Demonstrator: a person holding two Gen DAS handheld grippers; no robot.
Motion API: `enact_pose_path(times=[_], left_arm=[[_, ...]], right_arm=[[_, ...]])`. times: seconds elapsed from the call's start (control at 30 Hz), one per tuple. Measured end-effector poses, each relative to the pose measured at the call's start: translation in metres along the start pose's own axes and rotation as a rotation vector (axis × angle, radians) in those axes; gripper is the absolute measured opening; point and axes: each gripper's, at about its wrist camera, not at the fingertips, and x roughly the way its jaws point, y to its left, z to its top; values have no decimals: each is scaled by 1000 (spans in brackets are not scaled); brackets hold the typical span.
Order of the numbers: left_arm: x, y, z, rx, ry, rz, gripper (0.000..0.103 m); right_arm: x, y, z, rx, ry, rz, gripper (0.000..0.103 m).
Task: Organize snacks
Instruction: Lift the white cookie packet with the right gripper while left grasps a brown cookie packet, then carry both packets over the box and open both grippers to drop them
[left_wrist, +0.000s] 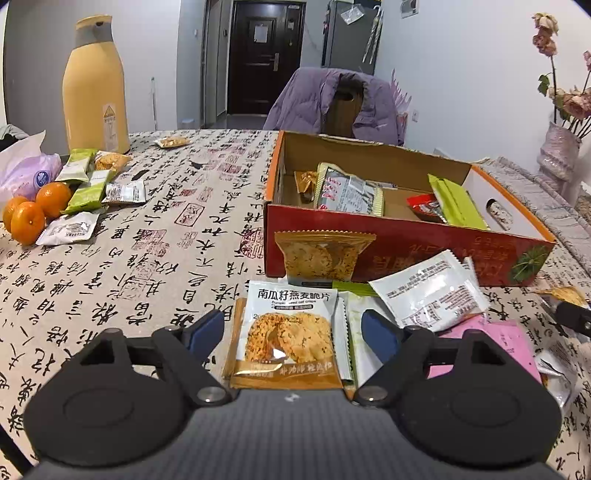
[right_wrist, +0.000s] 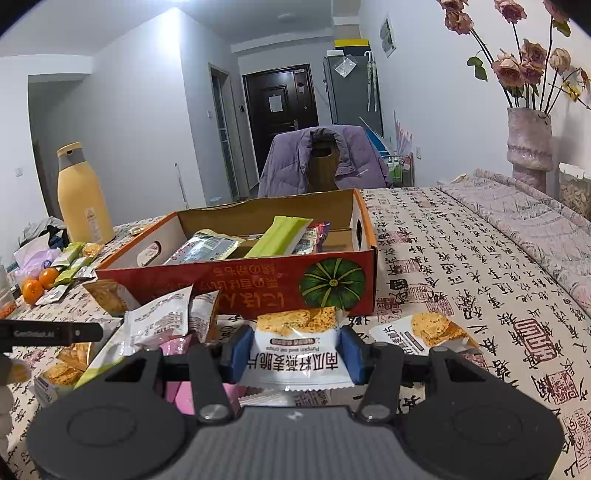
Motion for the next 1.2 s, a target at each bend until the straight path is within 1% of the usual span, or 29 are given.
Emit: enact_pose_path(times=[0.03,0.07,0.13,0.33,0.47,0.7,0.93,1.2], left_arm=[[2,-1,0,-1,7,0,71],[4,-1,1,-2,17,-4,69],[7,-1,1,-1,29,-6,59],[8,2,-1,-19,32,-4,55],[3,2,-2,-15,12,2,54],[-25,-10,4,5,-77,-24,54],[-46,-28,19,35,-161,-72,54],[-51,-51,40,69,-242,-96,54]], right_arm=[[0,-1,0,1,0,2,50],[0,-1,0,3,-1,3,50],[0,-2,0,6,-2,5,50],[1,-2,-2,12,-1,16,50],[2,-1,0,13,-5,24,50],[1,4,6,4,-26,37,50],[2,9,19,-9,-65,49,50],[11,17,43,-47,-114,57,50]])
